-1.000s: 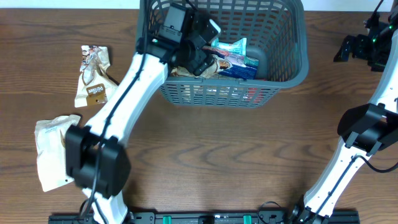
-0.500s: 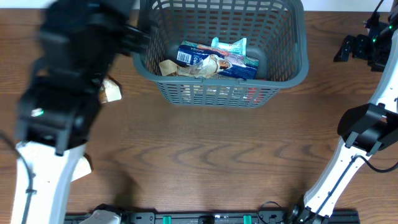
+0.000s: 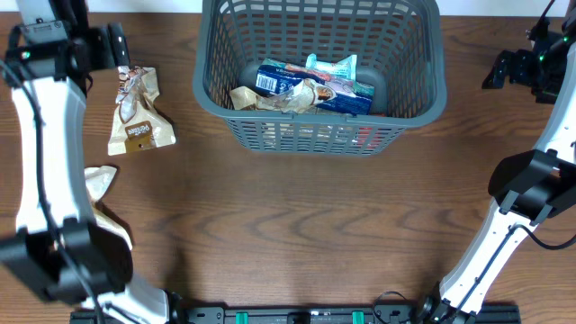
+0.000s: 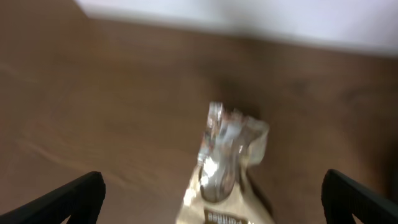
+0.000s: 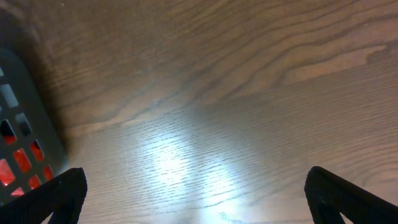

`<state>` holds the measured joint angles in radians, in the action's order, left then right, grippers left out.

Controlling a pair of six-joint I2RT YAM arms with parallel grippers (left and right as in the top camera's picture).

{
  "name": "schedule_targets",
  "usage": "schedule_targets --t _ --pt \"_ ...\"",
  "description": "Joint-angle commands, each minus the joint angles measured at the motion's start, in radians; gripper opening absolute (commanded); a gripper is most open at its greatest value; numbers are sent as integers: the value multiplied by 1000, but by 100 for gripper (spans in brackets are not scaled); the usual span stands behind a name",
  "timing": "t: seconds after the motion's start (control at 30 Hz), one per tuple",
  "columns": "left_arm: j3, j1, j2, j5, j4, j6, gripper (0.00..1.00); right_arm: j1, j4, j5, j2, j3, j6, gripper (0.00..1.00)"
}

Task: Pack container
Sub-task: 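Move the left gripper back toward the remaining beige pouches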

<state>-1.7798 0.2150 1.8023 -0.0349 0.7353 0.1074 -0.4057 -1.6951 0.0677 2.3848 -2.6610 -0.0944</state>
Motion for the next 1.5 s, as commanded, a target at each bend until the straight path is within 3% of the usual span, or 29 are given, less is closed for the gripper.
schedule_targets --t 0.0,0.4,0.97,1.03,1.13,1.23,1.47 --pt "5 9 85 58 33 -41 100 0 -3 14 -15 -5 11 99" --pt "5 0 336 63 137 -35 99 0 -3 14 -15 -5 11 99" --pt "9 0 491 80 148 -34 99 0 -3 15 -15 -5 11 99" --pt "8 0 491 80 151 -34 89 0 -3 15 -15 -5 11 99" --pt "8 0 491 81 174 -35 51 0 -3 15 -15 -5 11 99" --pt "8 -2 490 81 215 -35 6 0 -3 15 -15 -5 11 99" --pt "8 -3 433 131 314 -35 6 0 -3 15 -15 -5 11 99"
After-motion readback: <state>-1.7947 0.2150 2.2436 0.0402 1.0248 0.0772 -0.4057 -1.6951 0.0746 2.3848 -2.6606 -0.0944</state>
